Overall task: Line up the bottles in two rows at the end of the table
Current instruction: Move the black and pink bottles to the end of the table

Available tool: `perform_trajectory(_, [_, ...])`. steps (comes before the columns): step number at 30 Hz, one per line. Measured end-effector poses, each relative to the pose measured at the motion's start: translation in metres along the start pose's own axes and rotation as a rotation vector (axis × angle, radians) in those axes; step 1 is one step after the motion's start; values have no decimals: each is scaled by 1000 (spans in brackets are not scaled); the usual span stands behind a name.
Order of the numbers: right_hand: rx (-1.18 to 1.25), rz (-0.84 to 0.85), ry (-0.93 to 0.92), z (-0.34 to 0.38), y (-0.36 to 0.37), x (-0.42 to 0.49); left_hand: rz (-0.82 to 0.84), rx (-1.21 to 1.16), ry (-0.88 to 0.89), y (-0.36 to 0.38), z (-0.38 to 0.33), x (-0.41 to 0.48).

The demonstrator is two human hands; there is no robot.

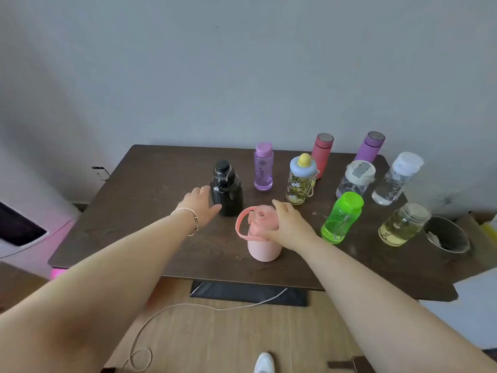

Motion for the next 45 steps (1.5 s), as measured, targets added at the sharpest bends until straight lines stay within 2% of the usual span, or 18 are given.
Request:
perform_trajectory(8, [120,-36,42,-12,24,18,-57,-283,-147,22,9,45])
perform_trajectory(15, [308,-30,66,-11,19,18,-142,-463,-113,19,13,84])
perform_trajectory(21, [362,-17,80,-9,18,18,-163,-571,-57,20,20,95])
perform_trajectory(32, [457,-60,86,-8,14,24,-133,-582,25,21,29,115])
perform_trajectory(36, [489,-80,105,-12,10,28,-194,-575,25,22,32,113])
perform_trajectory(45, [510,-87,66,13,-3,59,-397,-680,-147,6,68,78])
Point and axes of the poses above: each hand's wrist, its own x-axis towards the middle knuckle, its own y-axis out of the palm, z = x × y, the point moved 7 cm from there along x, towards the middle knuckle, and after that the axes turned 8 degrees about y, right-handed, at the moved point
